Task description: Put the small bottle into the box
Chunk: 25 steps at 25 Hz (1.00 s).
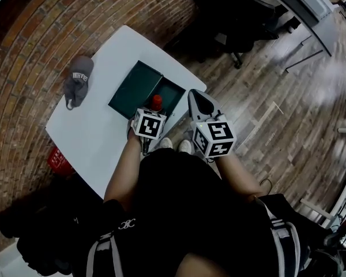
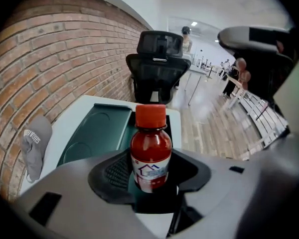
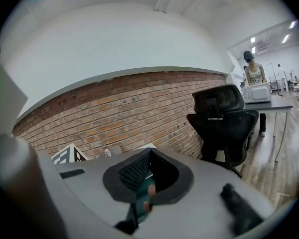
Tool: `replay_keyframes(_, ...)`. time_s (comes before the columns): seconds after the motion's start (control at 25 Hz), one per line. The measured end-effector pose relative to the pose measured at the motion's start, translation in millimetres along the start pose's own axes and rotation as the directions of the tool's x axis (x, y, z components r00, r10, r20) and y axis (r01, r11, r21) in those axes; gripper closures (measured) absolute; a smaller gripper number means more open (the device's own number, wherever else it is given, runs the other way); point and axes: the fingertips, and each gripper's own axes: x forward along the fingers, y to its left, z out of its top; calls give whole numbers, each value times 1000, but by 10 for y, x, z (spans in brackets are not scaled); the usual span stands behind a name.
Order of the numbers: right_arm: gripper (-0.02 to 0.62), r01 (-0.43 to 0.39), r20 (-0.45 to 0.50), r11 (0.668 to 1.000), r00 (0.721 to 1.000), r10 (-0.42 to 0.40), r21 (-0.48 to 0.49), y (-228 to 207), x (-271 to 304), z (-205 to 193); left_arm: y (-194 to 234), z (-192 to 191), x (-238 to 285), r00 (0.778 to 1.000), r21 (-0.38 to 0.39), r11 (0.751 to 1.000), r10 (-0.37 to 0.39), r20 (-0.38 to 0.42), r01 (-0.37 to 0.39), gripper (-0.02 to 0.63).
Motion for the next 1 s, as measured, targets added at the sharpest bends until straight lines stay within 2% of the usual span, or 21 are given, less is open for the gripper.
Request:
replay_keyframes(0.24, 569, 18, -2, 1000, 1000, -18, -9, 66, 55, 39, -37, -109, 255, 993, 105, 993, -37, -110, 48, 380)
replay_keyframes(0.48, 569, 95, -7, 995, 995, -96, -17, -89, -50, 37, -111, -242, 473, 973, 129, 986, -74, -218, 104, 380)
replay_keyframes(0.64, 569, 147, -8, 989, 989, -147, -5, -187, -147, 31, -137, -360, 592, 953, 208, 975, -18, -301, 84, 379)
replay_keyframes(0.84, 569, 173, -2, 985, 985, -173, -8, -227, -209, 55, -107, -442, 707, 931, 191, 978, -11, -365, 87, 379)
replay_keyframes(1.0, 569, 194, -1, 981, 981, -194, -8, -242, -250, 49, -70, -504, 784, 920, 236, 969, 28, -391, 71, 377)
